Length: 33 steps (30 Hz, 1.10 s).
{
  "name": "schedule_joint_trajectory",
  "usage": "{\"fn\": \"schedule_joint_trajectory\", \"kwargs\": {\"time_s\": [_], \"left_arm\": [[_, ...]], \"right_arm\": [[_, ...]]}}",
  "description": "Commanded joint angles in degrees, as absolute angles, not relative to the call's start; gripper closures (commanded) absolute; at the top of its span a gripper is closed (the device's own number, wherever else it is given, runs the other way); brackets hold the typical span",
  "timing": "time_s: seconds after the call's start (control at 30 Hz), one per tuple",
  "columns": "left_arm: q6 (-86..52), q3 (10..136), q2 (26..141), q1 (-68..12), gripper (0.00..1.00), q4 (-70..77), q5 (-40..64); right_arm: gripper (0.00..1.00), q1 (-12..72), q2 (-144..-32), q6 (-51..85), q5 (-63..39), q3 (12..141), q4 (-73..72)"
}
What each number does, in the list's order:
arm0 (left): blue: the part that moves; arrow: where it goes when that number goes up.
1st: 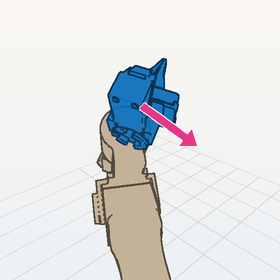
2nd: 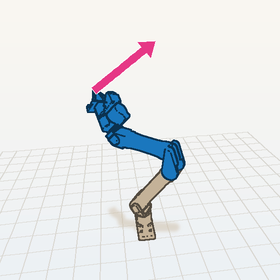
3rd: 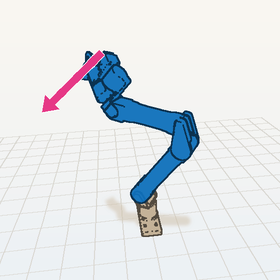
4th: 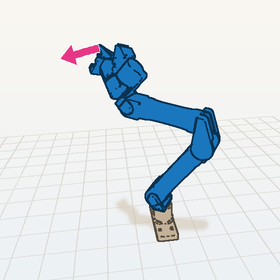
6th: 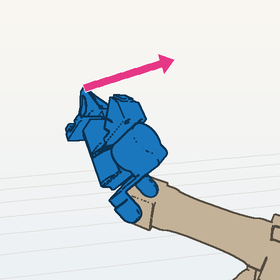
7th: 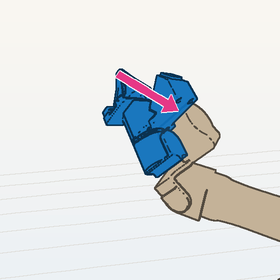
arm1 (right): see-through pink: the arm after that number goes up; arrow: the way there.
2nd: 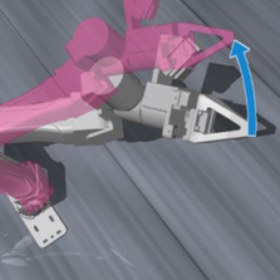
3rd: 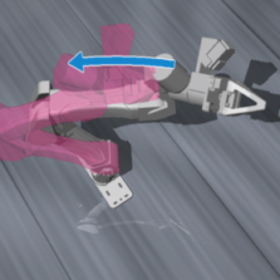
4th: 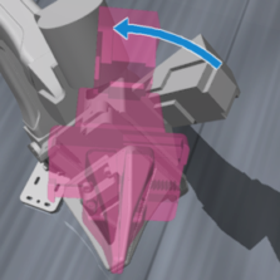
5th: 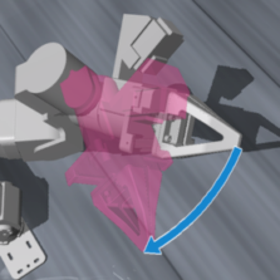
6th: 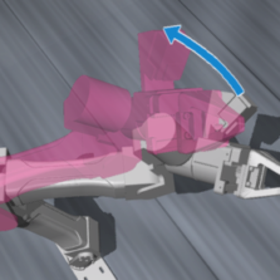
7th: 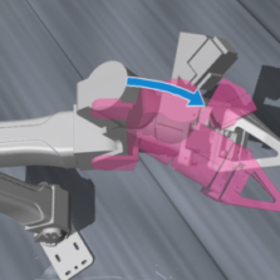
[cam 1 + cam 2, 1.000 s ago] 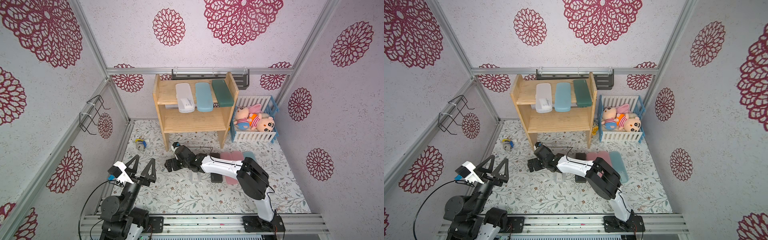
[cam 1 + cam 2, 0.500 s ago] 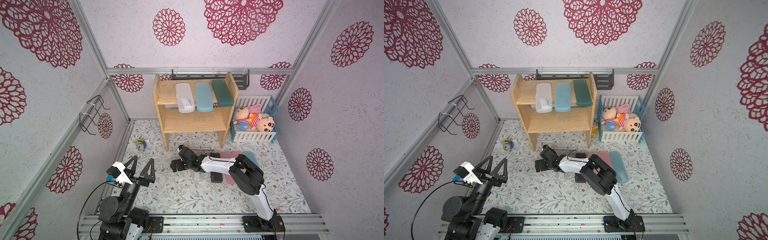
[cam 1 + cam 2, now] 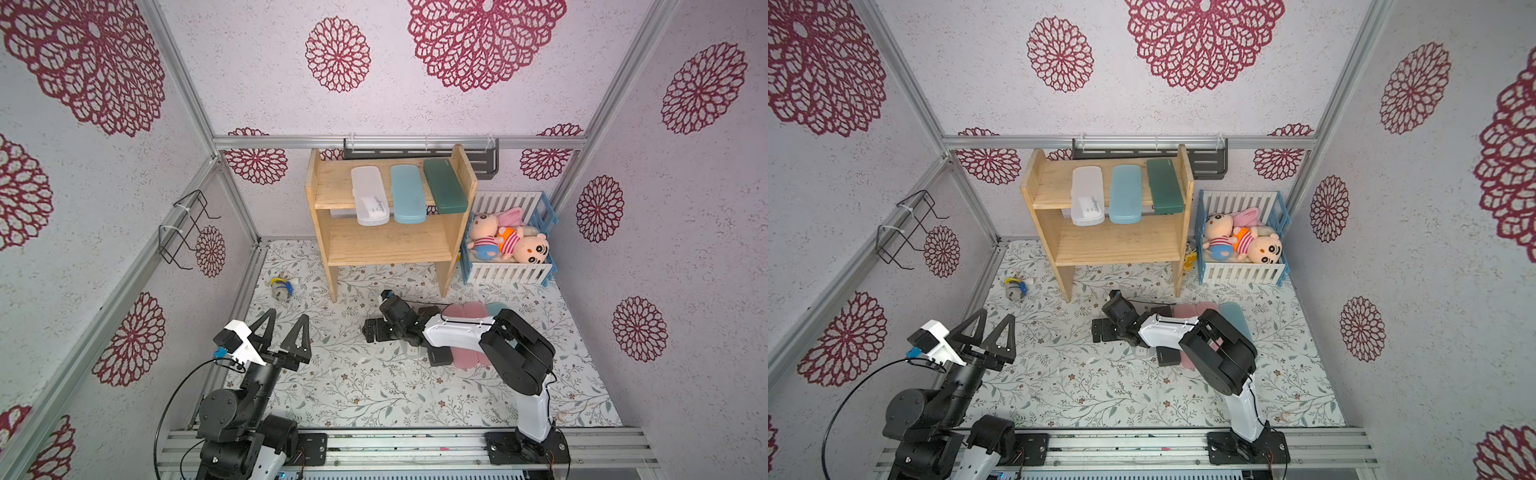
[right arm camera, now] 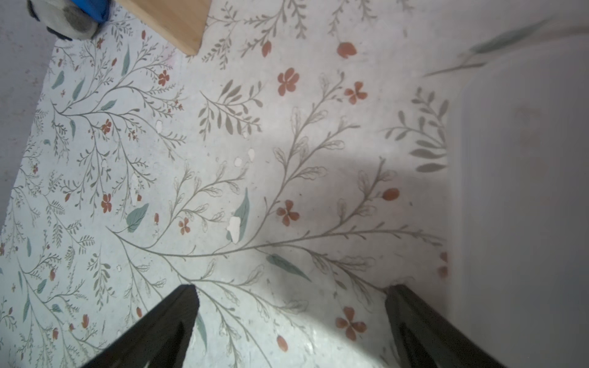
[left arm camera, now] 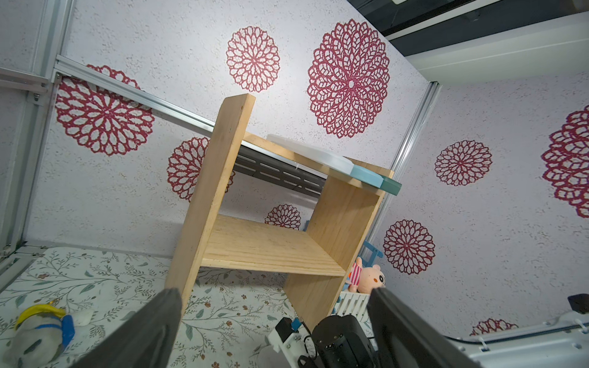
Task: Remove the pencil cases from the shelf
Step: Move the pencil case to the center of the board.
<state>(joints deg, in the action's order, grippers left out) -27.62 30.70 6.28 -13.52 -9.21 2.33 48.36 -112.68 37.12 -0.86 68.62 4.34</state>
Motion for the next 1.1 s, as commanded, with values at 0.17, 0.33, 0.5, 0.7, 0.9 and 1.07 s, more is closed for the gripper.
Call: {"fn": "schedule_joint_trajectory", "kwargs": {"time_s": [0.17, 0.33, 0.5, 0.7, 0.9, 1.07], "left_arm": [[-28.12, 30.50, 6.70, -13.67, 0.02, -7.98, 3.16], [-29.14, 30.16, 6.81, -13.70, 0.02, -7.33, 3.24], [-32.64, 29.49, 8.68, -13.71, 0.01, -3.98, 4.16], [-42.63, 28.48, 16.27, -13.71, 0.00, 5.17, 4.98], [-57.46, 35.39, 31.84, -15.18, 0.01, 11.39, 7.27], [-61.32, 45.01, 43.26, -22.22, 0.03, 10.56, 2.49]], "right_arm": [[0.01, 46.87, -108.16, 38.45, 1.62, 65.48, 5.06], [0.01, 46.19, -106.53, 38.36, 2.35, 64.37, 5.36], [0.01, 45.06, -104.99, 38.33, 2.93, 62.78, 4.93], [0.01, 44.19, -101.42, 37.43, 3.27, 59.96, 2.83], [0.01, 44.82, -91.86, 35.33, 6.87, 55.45, -1.77], [0.01, 44.73, -84.35, 34.74, 9.39, 51.23, -3.14]]}}
